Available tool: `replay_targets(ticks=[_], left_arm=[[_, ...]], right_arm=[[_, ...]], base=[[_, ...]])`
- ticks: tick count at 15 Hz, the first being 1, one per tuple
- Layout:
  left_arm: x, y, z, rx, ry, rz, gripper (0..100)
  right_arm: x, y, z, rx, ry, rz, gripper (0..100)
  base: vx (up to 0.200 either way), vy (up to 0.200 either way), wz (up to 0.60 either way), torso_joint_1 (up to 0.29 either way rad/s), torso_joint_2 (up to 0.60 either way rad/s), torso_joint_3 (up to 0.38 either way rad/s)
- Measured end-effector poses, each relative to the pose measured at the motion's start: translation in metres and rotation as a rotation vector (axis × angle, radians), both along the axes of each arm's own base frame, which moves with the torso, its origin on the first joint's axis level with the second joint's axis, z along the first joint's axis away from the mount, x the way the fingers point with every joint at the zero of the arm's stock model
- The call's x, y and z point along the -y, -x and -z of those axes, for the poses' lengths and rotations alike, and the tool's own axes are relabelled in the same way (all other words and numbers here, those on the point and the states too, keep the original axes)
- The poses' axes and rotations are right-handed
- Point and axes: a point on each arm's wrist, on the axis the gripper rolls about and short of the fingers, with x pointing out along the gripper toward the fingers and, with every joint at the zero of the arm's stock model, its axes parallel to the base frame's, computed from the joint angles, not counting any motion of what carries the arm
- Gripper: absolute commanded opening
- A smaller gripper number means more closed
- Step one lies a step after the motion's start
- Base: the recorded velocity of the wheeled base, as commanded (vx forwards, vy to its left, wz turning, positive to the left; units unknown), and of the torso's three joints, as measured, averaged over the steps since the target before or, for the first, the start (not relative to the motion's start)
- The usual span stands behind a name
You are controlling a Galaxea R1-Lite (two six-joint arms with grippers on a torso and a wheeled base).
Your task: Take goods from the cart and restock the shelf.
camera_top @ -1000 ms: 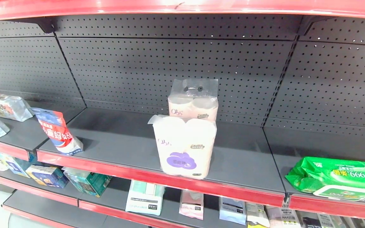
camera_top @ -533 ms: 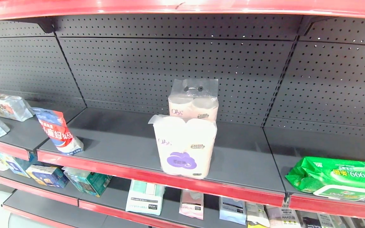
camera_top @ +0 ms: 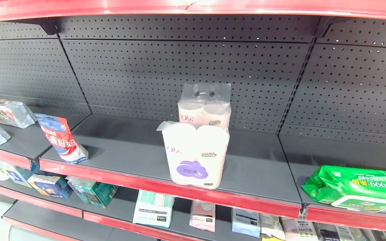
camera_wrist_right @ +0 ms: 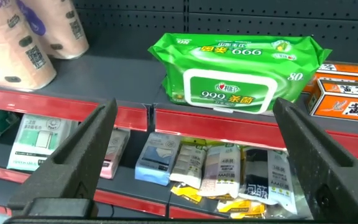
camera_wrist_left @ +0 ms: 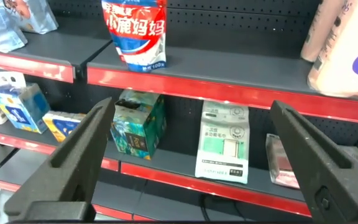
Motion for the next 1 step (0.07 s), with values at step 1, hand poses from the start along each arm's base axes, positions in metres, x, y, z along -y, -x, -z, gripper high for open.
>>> replay_targets(ticks=[1], left_arm=[[0.0000,0.0000,0.0000,0.000,-0.001,0.000,100]], right_arm=[[0.0000,0.0000,0.0000,0.000,0.000,0.000,100]], base=[[0.000,0.000,0.00,0.000,0.00,0.000]])
